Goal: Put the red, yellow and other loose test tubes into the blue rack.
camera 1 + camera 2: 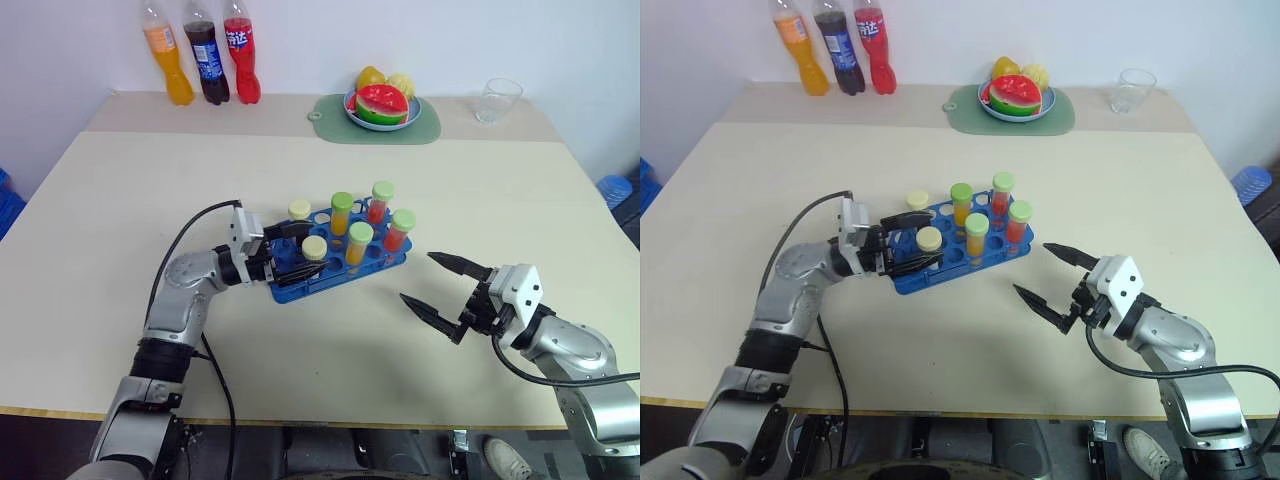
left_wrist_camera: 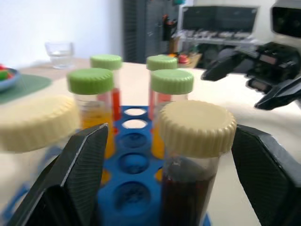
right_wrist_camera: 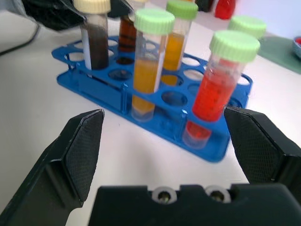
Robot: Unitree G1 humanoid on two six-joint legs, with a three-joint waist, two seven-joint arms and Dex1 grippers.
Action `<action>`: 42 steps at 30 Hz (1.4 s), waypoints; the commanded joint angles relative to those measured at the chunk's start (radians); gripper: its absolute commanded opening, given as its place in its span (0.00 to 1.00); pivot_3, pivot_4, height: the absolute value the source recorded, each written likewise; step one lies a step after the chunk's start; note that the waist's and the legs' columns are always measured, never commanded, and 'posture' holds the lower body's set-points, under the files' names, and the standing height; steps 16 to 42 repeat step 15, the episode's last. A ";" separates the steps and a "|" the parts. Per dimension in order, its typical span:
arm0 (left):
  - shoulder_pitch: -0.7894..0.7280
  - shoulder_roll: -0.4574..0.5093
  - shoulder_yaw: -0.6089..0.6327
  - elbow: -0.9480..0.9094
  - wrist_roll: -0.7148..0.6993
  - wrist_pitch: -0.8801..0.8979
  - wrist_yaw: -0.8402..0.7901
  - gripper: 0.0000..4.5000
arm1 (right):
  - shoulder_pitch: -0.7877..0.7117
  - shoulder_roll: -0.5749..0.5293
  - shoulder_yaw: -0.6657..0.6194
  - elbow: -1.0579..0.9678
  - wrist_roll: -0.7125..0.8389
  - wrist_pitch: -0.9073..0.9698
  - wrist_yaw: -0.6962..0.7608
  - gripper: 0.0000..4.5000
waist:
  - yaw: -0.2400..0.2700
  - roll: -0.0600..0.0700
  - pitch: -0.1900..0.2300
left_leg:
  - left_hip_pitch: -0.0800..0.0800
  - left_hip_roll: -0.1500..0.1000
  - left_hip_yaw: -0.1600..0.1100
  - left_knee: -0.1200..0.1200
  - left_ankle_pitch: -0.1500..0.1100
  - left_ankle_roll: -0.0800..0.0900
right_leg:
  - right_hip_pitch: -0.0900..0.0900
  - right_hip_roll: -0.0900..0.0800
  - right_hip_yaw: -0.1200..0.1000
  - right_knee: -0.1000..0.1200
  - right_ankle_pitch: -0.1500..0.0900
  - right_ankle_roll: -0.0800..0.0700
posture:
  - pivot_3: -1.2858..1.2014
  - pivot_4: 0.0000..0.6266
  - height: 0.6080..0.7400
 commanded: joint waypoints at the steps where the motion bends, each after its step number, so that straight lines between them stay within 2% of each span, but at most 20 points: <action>1: 0.077 0.034 0.070 -0.111 -0.050 -0.003 0.020 0.94 | 0.021 0.017 -0.046 0.025 0.000 -0.046 -0.017 1.00 | 0.002 0.000 0.000 | 0.000 0.000 0.000 0.000 0.000 0.000 | 0.000 0.000 0.000 0.000 0.000 0.000 | 0.52 0.24 1.00; 5: 0.223 0.132 0.153 -0.182 -0.047 0.010 0.039 0.94 | 0.057 0.020 -0.113 0.112 -0.004 -0.101 -0.022 1.00 | 0.003 0.000 0.000 | 0.000 0.001 0.000 0.000 0.000 0.000 | 0.000 0.000 0.000 0.000 0.000 0.000 | 0.52 0.24 1.00; 11: 0.394 0.206 0.249 -0.272 -0.051 0.042 0.120 0.94 | 0.124 0.008 -0.234 0.223 0.026 -0.176 0.017 1.00 | 0.006 0.000 0.000 | 0.000 0.001 0.001 0.000 0.000 0.000 | 0.000 0.000 0.000 0.000 -0.002 -0.003 | 0.52 0.24 1.00; 15: 0.453 0.233 0.243 -0.324 -0.061 0.106 0.135 0.94 | 0.146 -0.010 -0.299 0.335 0.050 -0.245 0.091 1.00 | 0.005 0.000 0.000 | 0.001 0.002 0.002 0.000 0.000 0.000 | 0.000 0.000 0.000 0.000 -0.002 -0.004 | 0.52 0.24 1.00; 42: 0.453 0.233 0.243 -0.324 -0.061 0.106 0.135 0.94 | 0.146 -0.010 -0.299 0.335 0.050 -0.245 0.091 1.00 | 0.005 0.000 0.000 | 0.001 0.002 0.002 0.000 0.000 0.000 | 0.000 0.000 0.000 0.000 -0.002 -0.004 | 0.52 0.24 1.00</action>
